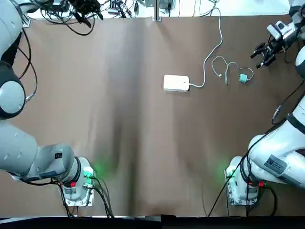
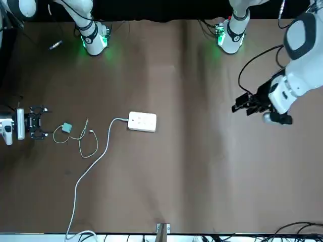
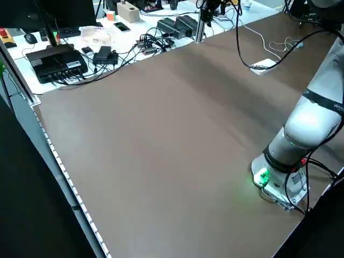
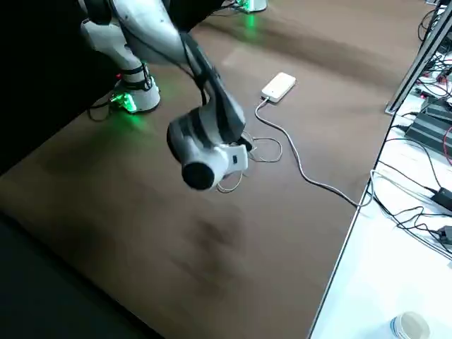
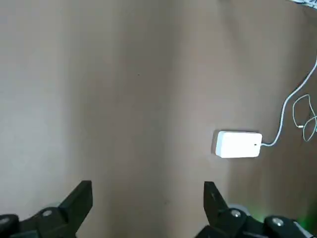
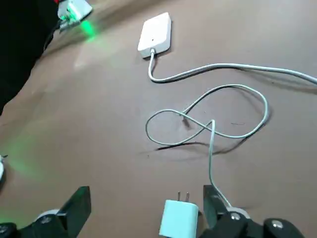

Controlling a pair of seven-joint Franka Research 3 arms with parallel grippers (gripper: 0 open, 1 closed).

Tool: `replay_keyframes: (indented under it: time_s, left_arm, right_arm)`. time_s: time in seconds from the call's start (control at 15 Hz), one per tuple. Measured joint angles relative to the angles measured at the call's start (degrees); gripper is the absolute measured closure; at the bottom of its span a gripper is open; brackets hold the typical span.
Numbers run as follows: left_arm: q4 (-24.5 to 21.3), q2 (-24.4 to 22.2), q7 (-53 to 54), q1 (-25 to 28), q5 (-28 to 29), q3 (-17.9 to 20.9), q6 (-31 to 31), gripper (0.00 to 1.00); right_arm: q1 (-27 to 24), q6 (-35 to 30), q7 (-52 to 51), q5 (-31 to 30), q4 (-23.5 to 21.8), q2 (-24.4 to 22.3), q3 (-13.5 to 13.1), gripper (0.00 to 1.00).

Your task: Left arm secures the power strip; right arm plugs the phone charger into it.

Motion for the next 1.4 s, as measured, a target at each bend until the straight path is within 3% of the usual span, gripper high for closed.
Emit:
replay_keyframes:
  time_s: [0.27,0.67,0.8,0.87,1.0,1.13,1.4]
  left_arm:
    - [-0.57,5.34,-0.04,-0.36,-0.44,-5.24,5.86,0.01]
    - [-6.09,13.06,0.49,-0.99,-3.22,-11.73,21.66,0.06]
    - [-6.79,15.02,0.51,-0.94,-3.39,-13.11,24.57,0.16]
    - [-7.01,16.19,0.58,-0.82,-3.93,-13.92,25.59,0.16]
    - [-7.13,18.11,1.01,-0.79,-6.33,-15.10,27.28,0.32]
    - [-7.29,19.34,1.35,-0.81,-9.56,-15.69,28.89,0.36]
    - [-7.54,23.76,9.50,-0.83,-11.39,-19.90,34.11,0.72]
  right_arm:
    - [-4.11,-2.46,-3.88,4.73,-0.56,4.63,0.02,0.00]
    - [-6.56,-2.01,-11.91,9.95,-4.37,5.26,0.07,0.02]
    - [-6.69,-0.88,-14.78,11.76,-6.23,5.27,0.07,0.02]
    - [-6.71,0.21,-15.91,12.33,-7.12,5.27,0.07,0.02]
    - [-6.72,2.35,-17.38,13.13,-8.59,5.27,0.07,0.02]
    - [-6.73,3.33,-18.44,13.90,-9.47,5.27,0.08,0.02]
    - [-6.73,5.89,-20.50,15.89,-11.48,5.27,0.20,0.03]
